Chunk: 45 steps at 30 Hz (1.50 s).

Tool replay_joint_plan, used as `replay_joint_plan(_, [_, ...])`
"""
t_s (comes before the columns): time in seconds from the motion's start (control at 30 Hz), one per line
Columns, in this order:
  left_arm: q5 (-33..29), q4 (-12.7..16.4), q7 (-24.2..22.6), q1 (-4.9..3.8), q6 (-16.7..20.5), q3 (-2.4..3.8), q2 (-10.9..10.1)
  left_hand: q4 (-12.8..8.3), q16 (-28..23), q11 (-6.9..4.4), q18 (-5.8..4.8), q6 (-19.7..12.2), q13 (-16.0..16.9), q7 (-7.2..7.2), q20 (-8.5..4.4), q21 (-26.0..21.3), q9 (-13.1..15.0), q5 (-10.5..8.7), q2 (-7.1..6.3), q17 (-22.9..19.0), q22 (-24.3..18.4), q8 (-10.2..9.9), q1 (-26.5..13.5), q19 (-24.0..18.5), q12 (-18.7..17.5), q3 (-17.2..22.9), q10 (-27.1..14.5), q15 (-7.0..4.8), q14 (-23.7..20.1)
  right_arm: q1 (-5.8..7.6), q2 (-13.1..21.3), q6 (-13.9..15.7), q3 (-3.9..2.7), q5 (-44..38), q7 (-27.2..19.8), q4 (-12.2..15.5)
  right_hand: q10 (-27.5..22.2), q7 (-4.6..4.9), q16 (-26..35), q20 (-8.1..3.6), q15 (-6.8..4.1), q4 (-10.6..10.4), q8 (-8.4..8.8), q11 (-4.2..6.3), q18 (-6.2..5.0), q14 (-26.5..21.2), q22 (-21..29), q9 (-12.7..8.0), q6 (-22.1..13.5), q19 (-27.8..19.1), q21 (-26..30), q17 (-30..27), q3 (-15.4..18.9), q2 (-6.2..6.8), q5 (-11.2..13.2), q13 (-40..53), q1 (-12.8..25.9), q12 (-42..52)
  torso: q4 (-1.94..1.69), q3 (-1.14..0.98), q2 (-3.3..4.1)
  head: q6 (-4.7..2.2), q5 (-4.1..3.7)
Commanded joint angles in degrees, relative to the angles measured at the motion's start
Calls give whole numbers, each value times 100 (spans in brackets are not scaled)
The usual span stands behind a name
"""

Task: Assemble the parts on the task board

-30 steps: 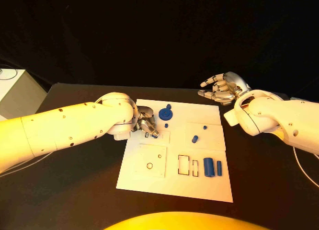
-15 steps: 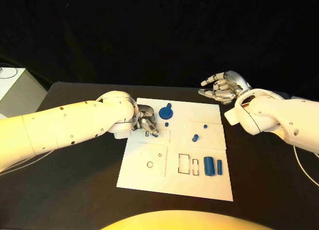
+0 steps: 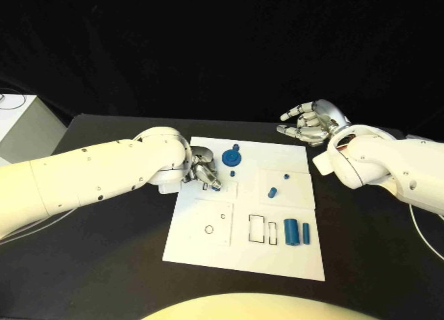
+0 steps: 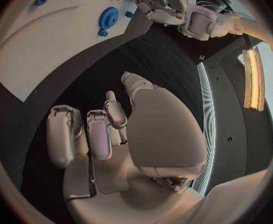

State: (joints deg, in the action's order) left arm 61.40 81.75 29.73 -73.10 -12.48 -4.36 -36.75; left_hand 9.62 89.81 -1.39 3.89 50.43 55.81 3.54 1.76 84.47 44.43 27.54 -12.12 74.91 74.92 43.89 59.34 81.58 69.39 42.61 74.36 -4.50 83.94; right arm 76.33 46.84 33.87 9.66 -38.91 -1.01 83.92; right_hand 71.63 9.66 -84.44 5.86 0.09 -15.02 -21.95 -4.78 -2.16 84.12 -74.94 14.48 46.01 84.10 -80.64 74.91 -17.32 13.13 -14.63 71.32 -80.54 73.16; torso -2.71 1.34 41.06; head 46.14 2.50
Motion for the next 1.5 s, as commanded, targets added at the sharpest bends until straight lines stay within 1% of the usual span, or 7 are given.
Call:
replay_joint_plan(0.03, [-142, 31, 23, 0, -66, 16, -30, -1239, 19, -33, -80, 127, 8, -101, -10, 18, 10, 21, 51, 1509, 172, 39, 20, 32, -9, 1221, 24, -32, 606, -6, -4, -71, 0, -45, -28, -1, -14, -3, -8, 30, 23, 24, -32, -1, -9, 295, -941, 5, -49, 186, 27, 495, 12, 23, -14, -1, 1, 26, -2, -3, -6, 8, -1])
replay_joint_plan(0.4, [-334, -10, 30, -12, -226, 77, -31, -1264, 19, -36, -81, 130, -1, -103, -13, 19, 19, 21, 44, 1509, 175, 37, 31, 34, -16, 1228, 23, -36, 606, -17, -12, -87, 0, -45, -32, -14, -16, -3, -5, 30, 23, 24, -37, 0, -8, 294, -943, 5, -51, 188, 24, 491, 17, 24, -15, -6, 5, 25, 2, -5, 5, -12, 25])
replay_joint_plan(0.47, [-375, -44, 32, -13, -276, 83, -9, -1269, 19, -36, -80, 131, 3, -103, -14, 18, 21, 21, 41, 1509, 172, 36, 34, 33, -14, 1229, 25, -37, 606, -20, -14, -92, 0, -45, -31, -19, -16, -3, -5, 30, 23, 24, -37, 0, -8, 294, -943, 5, -51, 188, 24, 491, 17, 24, -15, -6, 5, 25, -1, -1, 0, -7, 25])
replay_joint_plan(0.57, [-423, -93, 36, -16, -344, 89, 27, -1273, 19, -37, -81, 131, -4, -103, -15, 20, 22, 21, 39, 1509, 177, 36, 35, 36, -18, 1229, 23, -37, 606, -22, -15, -95, 0, -45, -30, -20, -16, -3, -5, 30, 23, 24, -37, 0, -8, 294, -943, 5, -51, 188, 24, 491, 17, 24, -15, -6, 5, 25, 5, -2, -2, 6, 26])
replay_joint_plan(0.77, [-472, -226, 45, -28, -462, 96, 119, -1273, 19, -37, -81, 131, -4, -103, -15, 20, 22, 21, 39, 1509, 177, 36, 35, 36, -18, 1229, 23, -37, 606, -25, -20, -98, 0, -45, -28, -27, -16, -3, -5, 30, 23, 24, -37, 0, -8, 294, -943, 5, -51, 188, 24, 491, 17, 24, -15, -6, 5, 25, -5, -1, -4, 23, 16])
replay_joint_plan(1.07, [-483, -450, 59, -52, -609, 98, 264, -1280, 19, -37, -84, 134, 2, -104, -16, 24, 26, 22, 38, 1509, 187, 34, 40, 42, -15, 1230, 27, -38, 606, -29, -25, -103, 0, -45, -24, -32, -16, -3, -5, 30, 23, 24, -37, 0, -8, 294, -943, 5, -51, 188, 24, 491, 17, 24, -15, -6, 5, 25, 0, -3, -3, 40, 6])
replay_joint_plan(1.5, [-454, -500, 75, -61, -771, 94, 310, -1283, 19, -37, -83, 134, 3, -103, -17, 23, 27, 22, 39, 1509, 184, 33, 42, 40, -15, 1231, 27, -39, 606, -29, -6, -114, 0, -45, -8, -33, -16, -5, -1, 29, 22, 22, -45, 1, -10, 293, -938, 6, -52, 184, 34, 485, 26, 26, -19, -11, 11, 26, 2, -3, -4, 83, 35])
